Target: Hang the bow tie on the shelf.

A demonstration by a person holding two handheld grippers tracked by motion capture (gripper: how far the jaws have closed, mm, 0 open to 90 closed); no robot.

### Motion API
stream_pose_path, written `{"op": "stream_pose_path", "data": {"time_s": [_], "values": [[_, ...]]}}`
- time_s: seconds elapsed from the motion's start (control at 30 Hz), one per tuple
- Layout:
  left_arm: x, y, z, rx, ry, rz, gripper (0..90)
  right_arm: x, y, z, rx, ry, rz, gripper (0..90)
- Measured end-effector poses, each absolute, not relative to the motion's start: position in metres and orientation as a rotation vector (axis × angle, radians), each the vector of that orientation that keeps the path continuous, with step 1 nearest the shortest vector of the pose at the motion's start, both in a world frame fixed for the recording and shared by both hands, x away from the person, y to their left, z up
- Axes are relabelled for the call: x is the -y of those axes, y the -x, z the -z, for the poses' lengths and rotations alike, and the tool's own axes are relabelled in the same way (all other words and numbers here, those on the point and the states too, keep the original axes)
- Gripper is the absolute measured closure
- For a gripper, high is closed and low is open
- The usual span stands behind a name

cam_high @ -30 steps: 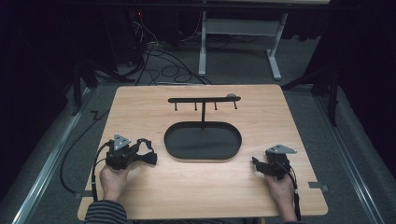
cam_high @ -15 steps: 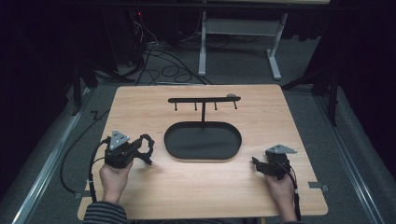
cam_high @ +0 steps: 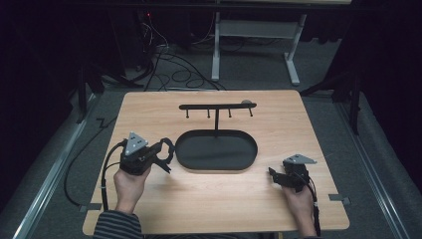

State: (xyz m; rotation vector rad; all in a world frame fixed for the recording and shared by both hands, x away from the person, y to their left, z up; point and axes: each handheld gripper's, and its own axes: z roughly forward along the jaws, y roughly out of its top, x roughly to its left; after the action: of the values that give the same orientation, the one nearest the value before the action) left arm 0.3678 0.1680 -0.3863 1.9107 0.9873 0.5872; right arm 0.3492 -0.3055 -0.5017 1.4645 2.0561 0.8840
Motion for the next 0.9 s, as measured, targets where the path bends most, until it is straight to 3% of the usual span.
{"op": "stream_pose_path", "data": {"time_s": [0.4,0.9], "values": [[-0.137,-0.375,0.371,-0.902,-1.942,-0.573,89.1,0.305,-0.349,0.502,-2.055,-1.463,-0.883,35.8],[-0.127,-0.384,0.36,-0.883,-1.93,-0.554,89.1,0.305,-0.349,0.502,-2.056,-1.462,-0.886,35.8]]}}
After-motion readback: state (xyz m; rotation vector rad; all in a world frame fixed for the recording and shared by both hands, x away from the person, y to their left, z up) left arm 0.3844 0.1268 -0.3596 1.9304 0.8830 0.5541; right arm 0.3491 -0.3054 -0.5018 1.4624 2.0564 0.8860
